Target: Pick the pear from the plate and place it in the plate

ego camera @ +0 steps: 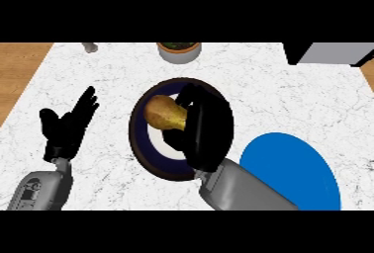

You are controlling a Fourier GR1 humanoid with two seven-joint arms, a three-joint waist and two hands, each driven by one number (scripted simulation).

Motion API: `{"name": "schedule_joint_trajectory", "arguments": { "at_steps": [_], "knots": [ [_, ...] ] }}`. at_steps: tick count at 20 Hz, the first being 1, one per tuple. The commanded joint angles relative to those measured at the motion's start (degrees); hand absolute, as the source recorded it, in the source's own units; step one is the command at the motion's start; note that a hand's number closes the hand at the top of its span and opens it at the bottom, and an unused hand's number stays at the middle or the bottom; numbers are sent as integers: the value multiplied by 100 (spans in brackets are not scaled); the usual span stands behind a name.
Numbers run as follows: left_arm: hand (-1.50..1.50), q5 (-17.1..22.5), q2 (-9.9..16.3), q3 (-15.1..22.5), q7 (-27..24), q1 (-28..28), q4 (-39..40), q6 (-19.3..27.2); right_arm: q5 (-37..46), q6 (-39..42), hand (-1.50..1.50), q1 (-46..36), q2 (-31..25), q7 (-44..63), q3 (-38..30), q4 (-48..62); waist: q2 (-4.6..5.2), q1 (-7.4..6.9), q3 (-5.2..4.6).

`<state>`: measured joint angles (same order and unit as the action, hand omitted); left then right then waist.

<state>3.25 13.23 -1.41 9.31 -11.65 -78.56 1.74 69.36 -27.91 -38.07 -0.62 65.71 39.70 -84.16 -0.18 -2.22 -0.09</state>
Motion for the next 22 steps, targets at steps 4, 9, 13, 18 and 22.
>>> {"name": "schedule_joint_trajectory", "arguments": {
  "at_steps": [4,9,13,18,22],
  "knots": [
    [0,-3,69,-80,-48,116,-67,-43,-21,-728,150,240,59,1015,3,492,19,100,9],
    [0,11,-20,30,-89,520,-443,-97,-913,-423,150,329,59,337,-95,1352,31,17,11],
    [0,47,-10,-164,-11,9,-170,31,-2297,-929,-150,690,60,-576,-641,1181,68,112,16],
    [0,35,59,-302,-4,-30,-1,-86,-2886,-1700,-150,481,61,-1931,-341,1955,36,147,11],
    [0,-145,-97,-75,-141,325,-160,-8,-2283,-2440,-150,481,61,-2187,-108,1734,29,108,13]
  ]
}}
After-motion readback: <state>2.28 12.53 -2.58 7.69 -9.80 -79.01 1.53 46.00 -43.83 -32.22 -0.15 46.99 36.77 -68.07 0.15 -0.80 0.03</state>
